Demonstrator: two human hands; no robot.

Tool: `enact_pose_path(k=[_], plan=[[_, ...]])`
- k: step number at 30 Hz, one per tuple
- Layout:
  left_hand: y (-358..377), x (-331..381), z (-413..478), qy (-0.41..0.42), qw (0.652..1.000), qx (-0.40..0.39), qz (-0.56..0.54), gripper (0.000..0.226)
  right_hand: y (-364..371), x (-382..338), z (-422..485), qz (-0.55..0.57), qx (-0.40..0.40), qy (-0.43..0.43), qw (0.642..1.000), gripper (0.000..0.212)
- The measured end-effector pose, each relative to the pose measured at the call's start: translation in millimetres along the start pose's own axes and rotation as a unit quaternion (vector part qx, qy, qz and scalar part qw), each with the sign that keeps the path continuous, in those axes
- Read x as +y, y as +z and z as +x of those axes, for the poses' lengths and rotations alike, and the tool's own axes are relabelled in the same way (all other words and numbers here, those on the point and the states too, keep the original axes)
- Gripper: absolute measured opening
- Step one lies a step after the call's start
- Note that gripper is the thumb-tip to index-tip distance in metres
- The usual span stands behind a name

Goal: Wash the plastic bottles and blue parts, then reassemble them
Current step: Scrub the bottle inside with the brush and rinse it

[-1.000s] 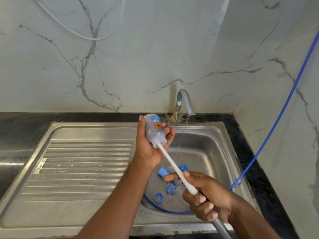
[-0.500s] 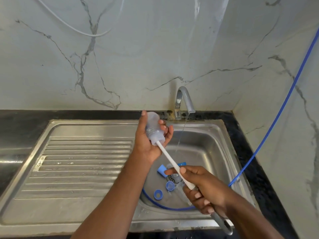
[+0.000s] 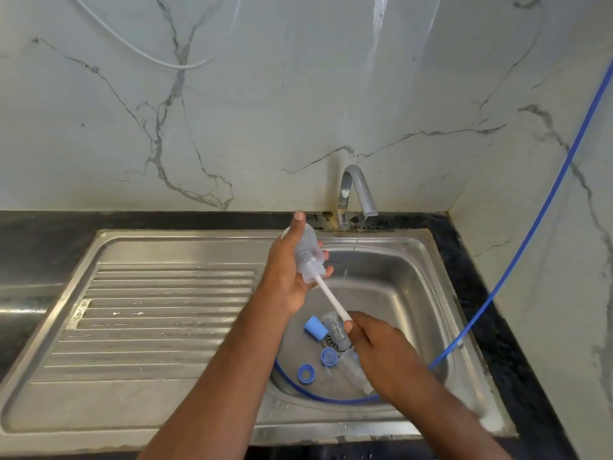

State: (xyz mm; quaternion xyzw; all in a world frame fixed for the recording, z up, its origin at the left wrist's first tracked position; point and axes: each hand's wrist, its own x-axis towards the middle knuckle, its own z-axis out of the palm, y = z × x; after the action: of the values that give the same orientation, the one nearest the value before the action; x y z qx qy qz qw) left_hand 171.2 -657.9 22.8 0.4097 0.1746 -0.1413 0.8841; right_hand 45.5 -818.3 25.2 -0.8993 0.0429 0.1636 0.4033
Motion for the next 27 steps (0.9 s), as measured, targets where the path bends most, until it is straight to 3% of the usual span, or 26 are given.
enact_pose_path(k=[2,4,6,9,12,15,18,21,24,27], plan=[[-2.5,-0.5,3.2,0.004,0.998,-0.025,-0.059,0.06,-6.8,-18.1,-4.4,0.221,-0.097,0.09,0.966,0.029],[-4.3,0.7,4.2,0.011,0.99,-0.065,-0.126,0.042,-15.6,-30.6,-7.9,0.308,-0.153,0.117,0.932,0.032],[-3.3,0.8,5.9,0.03,0.985,-0.075,-0.15,0.041,-15.2,-32.0,-6.4,0.311,-0.156,0.094,0.933,0.034],[5.8,4.7,6.8,0.042,0.984,-0.049,-0.165,0.046,-8.1,-26.9,0.8,0.263,-0.078,0.056,0.96,0.03],[8.4,7.0,10.2,0.046,0.989,-0.022,-0.139,0.053,-5.6,-16.1,9.1,0.1,0.04,-0.022,0.994,0.024],[9.0,7.0,15.3,0.092,0.992,-0.022,-0.078,0.051,0.6,-14.8,11.9,-0.012,0.097,-0.035,0.995,0.027],[15.4,6.0,19.1,0.176,0.984,-0.015,0.009,0.041,9.0,-22.2,13.1,0.0,0.08,0.007,0.997,0.033],[9.2,-2.3,22.5,0.218,0.972,0.002,0.087,0.033,5.1,-29.5,7.0,0.185,-0.021,0.112,0.976,0.033],[-5.9,-7.1,20.9,0.124,0.991,-0.045,-0.015,0.046,-12.9,-28.2,1.6,0.212,-0.1,0.107,0.966,0.033],[-9.1,-7.1,15.3,0.04,0.992,-0.073,-0.098,0.054,-23.3,-23.0,4.0,0.197,-0.09,0.071,0.974,0.033]])
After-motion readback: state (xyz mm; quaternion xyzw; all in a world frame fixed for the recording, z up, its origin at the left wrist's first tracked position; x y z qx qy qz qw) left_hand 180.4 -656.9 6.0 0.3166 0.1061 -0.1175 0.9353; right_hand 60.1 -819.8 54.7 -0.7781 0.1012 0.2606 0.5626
